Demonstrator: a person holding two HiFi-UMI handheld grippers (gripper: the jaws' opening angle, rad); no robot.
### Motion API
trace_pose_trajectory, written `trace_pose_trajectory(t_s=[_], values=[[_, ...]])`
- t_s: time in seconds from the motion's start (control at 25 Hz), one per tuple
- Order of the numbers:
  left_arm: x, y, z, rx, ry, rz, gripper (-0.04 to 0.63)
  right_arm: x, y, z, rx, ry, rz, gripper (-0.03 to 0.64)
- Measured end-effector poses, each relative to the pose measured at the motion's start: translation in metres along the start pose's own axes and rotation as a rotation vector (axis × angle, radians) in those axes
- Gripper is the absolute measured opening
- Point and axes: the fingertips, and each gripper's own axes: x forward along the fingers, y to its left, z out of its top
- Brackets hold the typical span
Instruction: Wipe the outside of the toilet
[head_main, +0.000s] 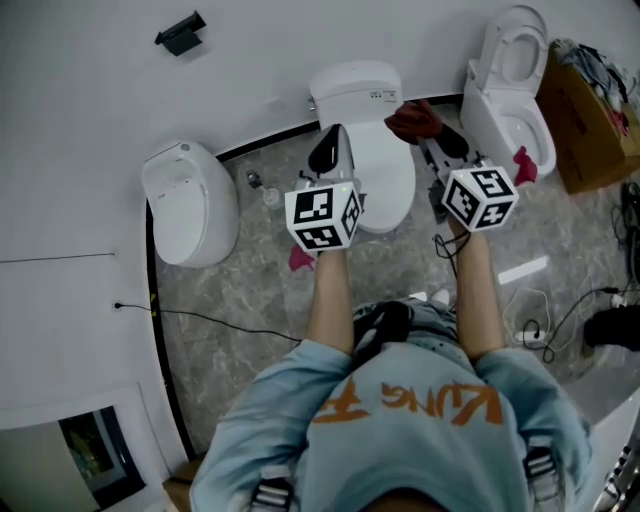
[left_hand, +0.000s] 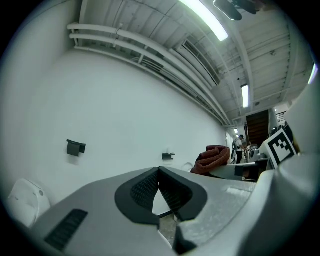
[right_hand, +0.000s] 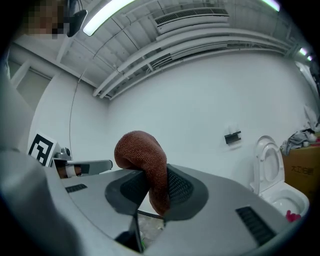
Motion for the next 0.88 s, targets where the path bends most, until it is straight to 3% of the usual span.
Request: trace_pose_trajectory(t_s=[0.52, 0.88], values=[[0.01, -0.054, -0.015, -0.019, -0.01, 0.023, -0.006, -0.034, -0.04, 0.002, -0.032, 0.049, -0.001, 0.08], [0.026, -0.088, -0.026, -0.01, 0.004, 0.058, -0.006, -0.039, -0.071, 0.004, -0.016, 0.041, 0.068, 0.08]])
